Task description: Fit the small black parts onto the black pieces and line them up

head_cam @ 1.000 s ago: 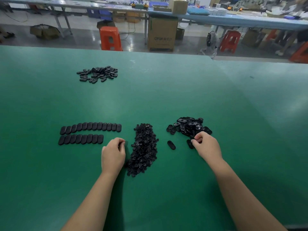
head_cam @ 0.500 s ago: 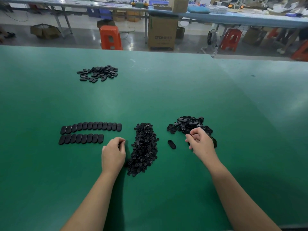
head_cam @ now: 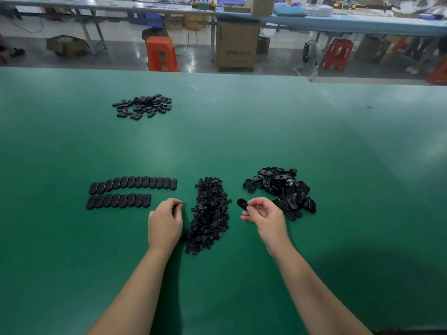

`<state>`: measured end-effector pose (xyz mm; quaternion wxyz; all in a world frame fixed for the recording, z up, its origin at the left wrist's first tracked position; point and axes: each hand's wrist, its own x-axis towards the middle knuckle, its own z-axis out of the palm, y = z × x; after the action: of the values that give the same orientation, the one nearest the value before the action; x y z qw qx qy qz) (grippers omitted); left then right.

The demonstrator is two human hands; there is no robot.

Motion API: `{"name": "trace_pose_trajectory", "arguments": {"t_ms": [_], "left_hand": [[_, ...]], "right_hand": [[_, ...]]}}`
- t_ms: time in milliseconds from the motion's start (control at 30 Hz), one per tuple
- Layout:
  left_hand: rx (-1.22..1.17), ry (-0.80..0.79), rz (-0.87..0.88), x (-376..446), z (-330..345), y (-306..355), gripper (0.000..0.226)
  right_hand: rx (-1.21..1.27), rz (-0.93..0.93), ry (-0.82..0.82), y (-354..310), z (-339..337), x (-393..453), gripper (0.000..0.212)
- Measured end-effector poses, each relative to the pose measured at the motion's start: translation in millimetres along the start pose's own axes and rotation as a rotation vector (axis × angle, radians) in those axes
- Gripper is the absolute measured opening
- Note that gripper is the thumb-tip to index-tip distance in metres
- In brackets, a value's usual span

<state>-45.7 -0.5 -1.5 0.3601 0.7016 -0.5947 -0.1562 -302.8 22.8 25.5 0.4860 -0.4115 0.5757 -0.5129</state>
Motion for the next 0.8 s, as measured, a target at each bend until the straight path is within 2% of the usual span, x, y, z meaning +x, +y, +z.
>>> {"name": "trace_pose_trajectory", "arguments": {"t_ms": [200, 367, 467, 667, 800], "left_hand": [[-0.004, -0.006, -0.007, 0, 0, 1, 0.013], [-0.017, -0.012, -0.013, -1, -2, 2, 0.016], [-0.019, -0.02, -0.009, -1, -3, 3, 0.018], [-0.055, -0.031, -0.005, -2, -5, 1, 0.019], [-0.131, -0.026, -0.089, -2, -6, 2, 0.021]], "right_hand": [[0.077, 0.046, 0.046, 8, 12, 0, 0.025], [0.019, 0.08, 0.039, 15, 19, -4, 0.014], [0.043, 0.057, 0.022, 18, 19, -6, 0.015], [-0.131, -0.032, -0.002, 20, 18, -13, 0.024], [-0.16, -0.04, -0.005, 18, 18, -16, 0.031]]}}
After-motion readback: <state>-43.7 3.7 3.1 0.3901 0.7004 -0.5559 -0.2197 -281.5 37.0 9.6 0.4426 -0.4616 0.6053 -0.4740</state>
